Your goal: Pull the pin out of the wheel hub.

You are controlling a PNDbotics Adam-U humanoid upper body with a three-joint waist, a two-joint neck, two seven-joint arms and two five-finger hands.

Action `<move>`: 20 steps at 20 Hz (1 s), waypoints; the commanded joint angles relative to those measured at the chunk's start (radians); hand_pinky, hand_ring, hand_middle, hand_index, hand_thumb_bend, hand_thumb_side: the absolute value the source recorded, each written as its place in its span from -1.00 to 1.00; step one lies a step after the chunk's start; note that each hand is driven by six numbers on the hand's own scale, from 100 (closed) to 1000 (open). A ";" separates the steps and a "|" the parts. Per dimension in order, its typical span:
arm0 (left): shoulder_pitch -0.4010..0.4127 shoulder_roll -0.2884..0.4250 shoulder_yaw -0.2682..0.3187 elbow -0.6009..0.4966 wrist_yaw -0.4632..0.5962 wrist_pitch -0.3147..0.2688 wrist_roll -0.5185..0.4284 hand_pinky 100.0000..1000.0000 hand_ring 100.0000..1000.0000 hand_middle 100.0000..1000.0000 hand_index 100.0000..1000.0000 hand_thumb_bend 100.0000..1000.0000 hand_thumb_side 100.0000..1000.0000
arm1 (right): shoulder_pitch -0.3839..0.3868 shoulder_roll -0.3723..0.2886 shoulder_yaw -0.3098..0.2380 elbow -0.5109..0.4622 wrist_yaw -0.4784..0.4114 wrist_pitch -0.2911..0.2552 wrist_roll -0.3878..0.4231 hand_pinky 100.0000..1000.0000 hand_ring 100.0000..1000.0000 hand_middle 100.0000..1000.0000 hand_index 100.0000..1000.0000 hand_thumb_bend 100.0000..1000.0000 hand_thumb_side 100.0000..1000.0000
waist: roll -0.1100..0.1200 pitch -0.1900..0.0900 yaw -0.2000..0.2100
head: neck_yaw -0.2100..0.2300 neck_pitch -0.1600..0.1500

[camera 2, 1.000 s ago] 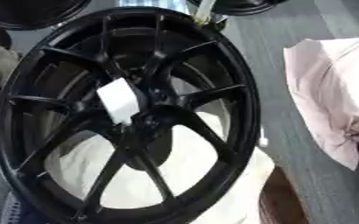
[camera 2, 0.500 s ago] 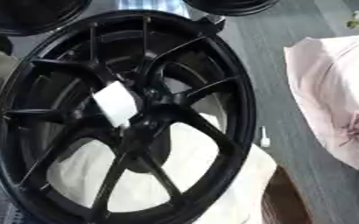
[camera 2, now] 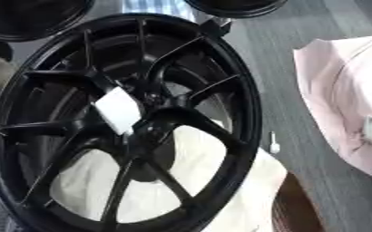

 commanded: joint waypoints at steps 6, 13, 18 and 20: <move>-0.009 0.022 0.005 -0.012 0.005 0.001 -0.002 0.34 0.02 0.12 0.54 -0.06 0.54 | -0.084 0.000 0.025 -0.073 -0.095 -0.041 -0.029 0.70 0.53 0.32 0.58 -1.00 -0.05 | -0.008 -0.025 0.012 | -0.001 -0.006; -0.013 0.013 -0.003 -0.015 0.004 0.004 -0.010 0.34 0.02 0.12 0.54 -0.06 0.54 | -0.243 0.137 0.112 -0.069 -0.165 -0.118 -0.023 0.72 0.49 0.27 0.54 -1.00 -0.02 | -0.001 -0.028 0.023 | -0.016 -0.003; -0.015 0.006 -0.007 -0.019 0.004 0.004 -0.013 0.34 0.02 0.12 0.54 -0.06 0.54 | -0.298 0.242 0.143 -0.030 -0.172 -0.159 -0.022 0.70 0.46 0.23 0.52 -1.00 0.04 | 0.006 -0.025 0.029 | -0.025 -0.002; -0.016 0.004 -0.008 -0.020 0.004 0.004 -0.014 0.34 0.02 0.12 0.54 -0.06 0.54 | -0.305 0.278 0.152 -0.014 -0.170 -0.181 -0.025 0.70 0.46 0.22 0.52 -1.00 0.06 | 0.010 -0.023 0.032 | -0.028 -0.004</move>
